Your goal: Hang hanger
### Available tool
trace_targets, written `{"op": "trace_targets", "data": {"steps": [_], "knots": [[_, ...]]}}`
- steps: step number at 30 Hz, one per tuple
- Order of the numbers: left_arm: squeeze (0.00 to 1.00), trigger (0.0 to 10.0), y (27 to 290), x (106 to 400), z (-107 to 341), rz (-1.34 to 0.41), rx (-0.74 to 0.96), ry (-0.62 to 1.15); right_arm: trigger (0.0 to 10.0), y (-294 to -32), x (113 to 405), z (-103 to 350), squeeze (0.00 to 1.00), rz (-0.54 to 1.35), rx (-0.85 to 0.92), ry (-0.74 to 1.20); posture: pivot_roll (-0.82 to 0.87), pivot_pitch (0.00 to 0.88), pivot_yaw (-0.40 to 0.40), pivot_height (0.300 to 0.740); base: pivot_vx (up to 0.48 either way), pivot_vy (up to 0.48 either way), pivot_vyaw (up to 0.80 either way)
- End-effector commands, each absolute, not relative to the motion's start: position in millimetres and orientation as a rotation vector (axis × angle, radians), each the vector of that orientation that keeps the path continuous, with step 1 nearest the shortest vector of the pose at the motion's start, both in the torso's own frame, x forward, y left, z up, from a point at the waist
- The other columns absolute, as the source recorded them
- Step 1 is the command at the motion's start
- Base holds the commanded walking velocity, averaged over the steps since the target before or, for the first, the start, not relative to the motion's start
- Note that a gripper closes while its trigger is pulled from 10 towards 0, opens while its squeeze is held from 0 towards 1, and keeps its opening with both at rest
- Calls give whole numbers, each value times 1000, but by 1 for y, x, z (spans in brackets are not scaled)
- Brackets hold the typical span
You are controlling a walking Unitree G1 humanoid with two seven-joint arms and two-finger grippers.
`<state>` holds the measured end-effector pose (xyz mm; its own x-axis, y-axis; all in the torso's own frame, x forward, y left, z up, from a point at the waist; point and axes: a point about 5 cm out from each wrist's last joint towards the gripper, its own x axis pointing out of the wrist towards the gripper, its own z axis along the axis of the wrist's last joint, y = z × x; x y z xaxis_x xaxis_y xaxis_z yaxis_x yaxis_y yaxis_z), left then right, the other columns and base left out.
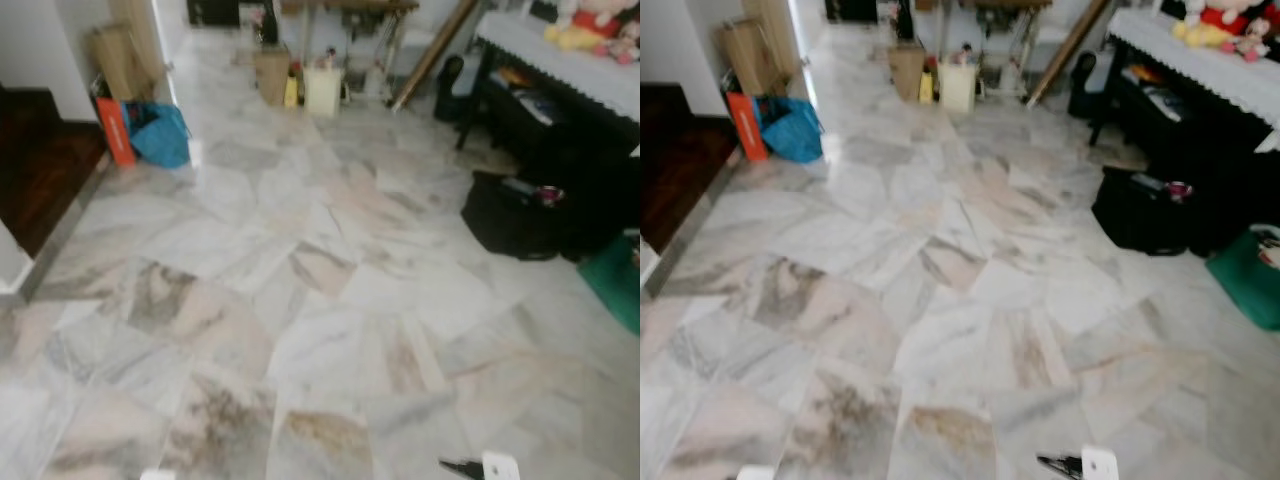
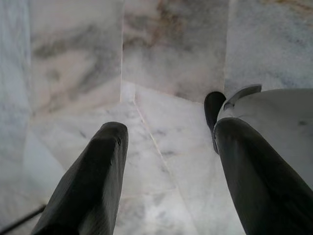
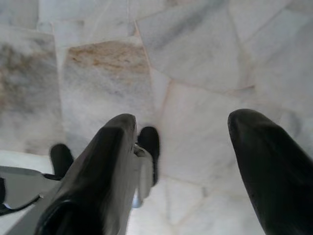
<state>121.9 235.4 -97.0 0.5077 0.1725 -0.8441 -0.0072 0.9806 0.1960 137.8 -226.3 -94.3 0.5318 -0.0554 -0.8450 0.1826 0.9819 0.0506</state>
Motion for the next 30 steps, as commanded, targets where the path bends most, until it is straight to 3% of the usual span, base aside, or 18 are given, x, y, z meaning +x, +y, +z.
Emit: {"op": "trace_targets", "data": {"steps": [1,10,30], "knots": [[0,10000,231,127,-96,81,172,1021,10000,-232,135,-94,0,-154,122,1011,-4,16,-32,740,0,0,-638],[0,10000,224,155,-88,70,170,967,10000,-231,138,-93,0,-144,117,1012,-20,34,-21,740,0,0,-608],[0,10000,225,154,-89,59,184,972,10000,-230,139,-93,0,-119,108,1017,-24,47,-19,740,0,0,-599]]}}
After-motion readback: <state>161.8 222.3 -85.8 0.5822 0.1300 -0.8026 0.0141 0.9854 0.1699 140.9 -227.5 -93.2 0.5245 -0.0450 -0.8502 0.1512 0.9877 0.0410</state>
